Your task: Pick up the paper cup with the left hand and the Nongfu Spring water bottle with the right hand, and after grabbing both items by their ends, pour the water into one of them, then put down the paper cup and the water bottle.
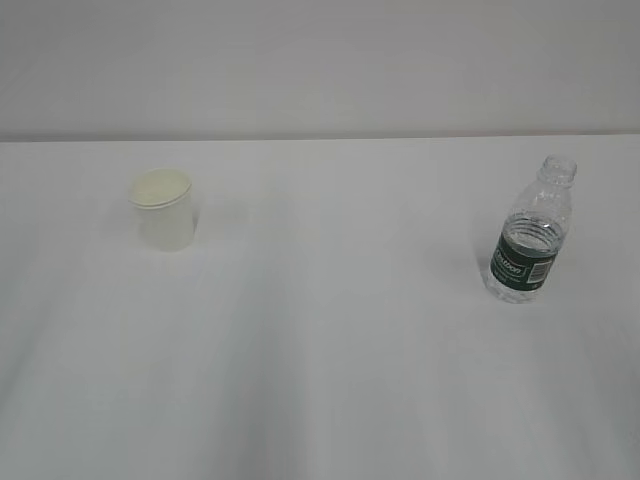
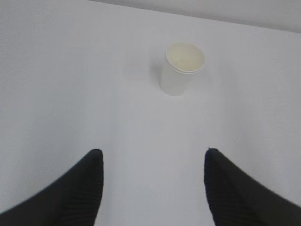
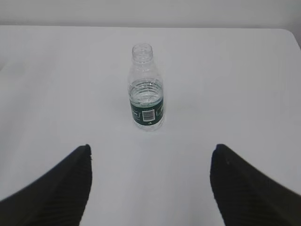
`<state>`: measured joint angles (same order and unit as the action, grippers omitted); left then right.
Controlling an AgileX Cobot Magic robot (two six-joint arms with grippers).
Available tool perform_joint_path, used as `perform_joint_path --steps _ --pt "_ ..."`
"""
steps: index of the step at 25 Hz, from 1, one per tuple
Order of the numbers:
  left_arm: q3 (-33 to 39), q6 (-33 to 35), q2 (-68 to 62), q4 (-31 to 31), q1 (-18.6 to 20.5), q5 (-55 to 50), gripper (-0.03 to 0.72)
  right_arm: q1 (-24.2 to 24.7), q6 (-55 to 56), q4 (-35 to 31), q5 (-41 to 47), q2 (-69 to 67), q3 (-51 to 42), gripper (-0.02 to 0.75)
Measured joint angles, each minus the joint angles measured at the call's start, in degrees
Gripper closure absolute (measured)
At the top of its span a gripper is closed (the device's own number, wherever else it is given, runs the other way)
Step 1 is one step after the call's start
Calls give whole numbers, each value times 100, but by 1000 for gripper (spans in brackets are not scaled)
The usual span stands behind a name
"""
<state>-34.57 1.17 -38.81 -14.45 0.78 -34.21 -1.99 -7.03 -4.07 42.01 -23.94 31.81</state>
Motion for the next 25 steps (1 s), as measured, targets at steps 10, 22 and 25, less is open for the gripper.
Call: perform_joint_path --steps 10,22,25 --pt "0 424 -764 -329 0 589 204 0 -35 -130 -735 -136 -357 150" --pt "0 724 -1475 -549 0 1139 204 0 -1020 -1031 -1501 -1303 -392 150" --pt "0 789 -1548 -581 -144 1373 204 0 -1481 -1453 -1747 -1520 -419 150"
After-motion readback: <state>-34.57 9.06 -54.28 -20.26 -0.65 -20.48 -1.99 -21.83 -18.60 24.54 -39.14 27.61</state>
